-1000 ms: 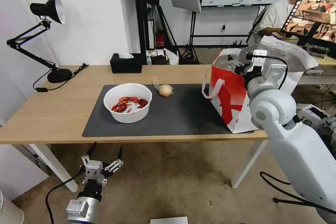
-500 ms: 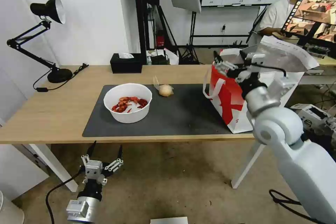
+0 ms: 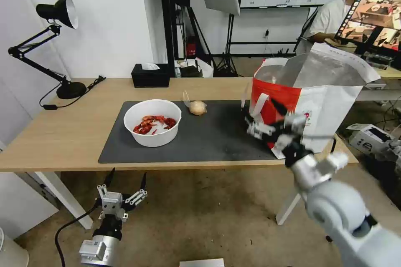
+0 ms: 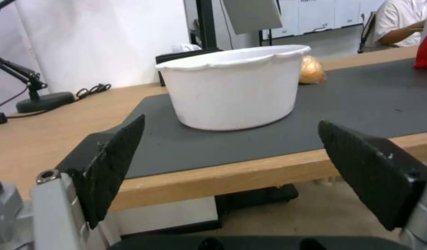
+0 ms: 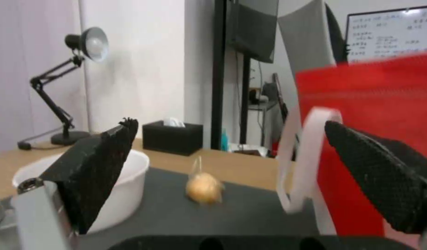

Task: Pick up the trash from the table and place it into the takeout bag.

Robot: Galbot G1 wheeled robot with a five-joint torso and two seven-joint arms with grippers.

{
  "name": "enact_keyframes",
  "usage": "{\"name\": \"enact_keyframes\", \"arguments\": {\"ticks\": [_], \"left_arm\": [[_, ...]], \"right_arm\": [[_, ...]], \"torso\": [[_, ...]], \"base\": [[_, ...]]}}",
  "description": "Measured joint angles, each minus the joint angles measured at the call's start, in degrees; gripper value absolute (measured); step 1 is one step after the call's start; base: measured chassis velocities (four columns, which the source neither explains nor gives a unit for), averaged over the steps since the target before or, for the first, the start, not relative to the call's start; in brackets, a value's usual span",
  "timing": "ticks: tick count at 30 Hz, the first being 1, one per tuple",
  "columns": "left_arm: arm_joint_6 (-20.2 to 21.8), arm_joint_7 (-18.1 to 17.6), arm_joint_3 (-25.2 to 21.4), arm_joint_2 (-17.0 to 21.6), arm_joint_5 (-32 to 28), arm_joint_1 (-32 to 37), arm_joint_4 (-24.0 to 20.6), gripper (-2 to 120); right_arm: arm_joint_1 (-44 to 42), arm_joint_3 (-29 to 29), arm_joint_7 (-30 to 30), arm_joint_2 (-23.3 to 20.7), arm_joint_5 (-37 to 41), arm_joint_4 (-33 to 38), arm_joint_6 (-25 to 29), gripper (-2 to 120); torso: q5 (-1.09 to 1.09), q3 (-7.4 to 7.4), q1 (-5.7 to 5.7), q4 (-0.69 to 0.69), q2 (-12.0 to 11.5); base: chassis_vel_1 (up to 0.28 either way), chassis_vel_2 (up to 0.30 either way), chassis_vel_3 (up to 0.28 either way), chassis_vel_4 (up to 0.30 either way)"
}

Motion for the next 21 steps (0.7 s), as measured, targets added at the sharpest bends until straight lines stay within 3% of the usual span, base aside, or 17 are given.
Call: {"name": "enact_keyframes", "arguments": {"ticks": [9, 21], "left_arm": [[0.0, 0.2, 0.8, -0.3, 1.2, -0.1, 0.9, 100], [0.2, 0.1, 0.7, -0.7, 1.9, 0.2, 1.3, 100]], "right_arm": [[-9.5, -1.9, 0.5, 5.4, -8.4, -7.1, 7.7, 100], [-10.0, -5.4, 5.8, 7.7, -11.9, -8.8, 6.8, 100]], "torso": [[0.01, 0.0, 0.0, -0.01, 0.0], [0.0, 0.01, 0.0, 0.0, 0.0]], "base": [[0.0, 0.0, 0.0, 0.0], [0.0, 0.0, 0.0, 0.0]]}}
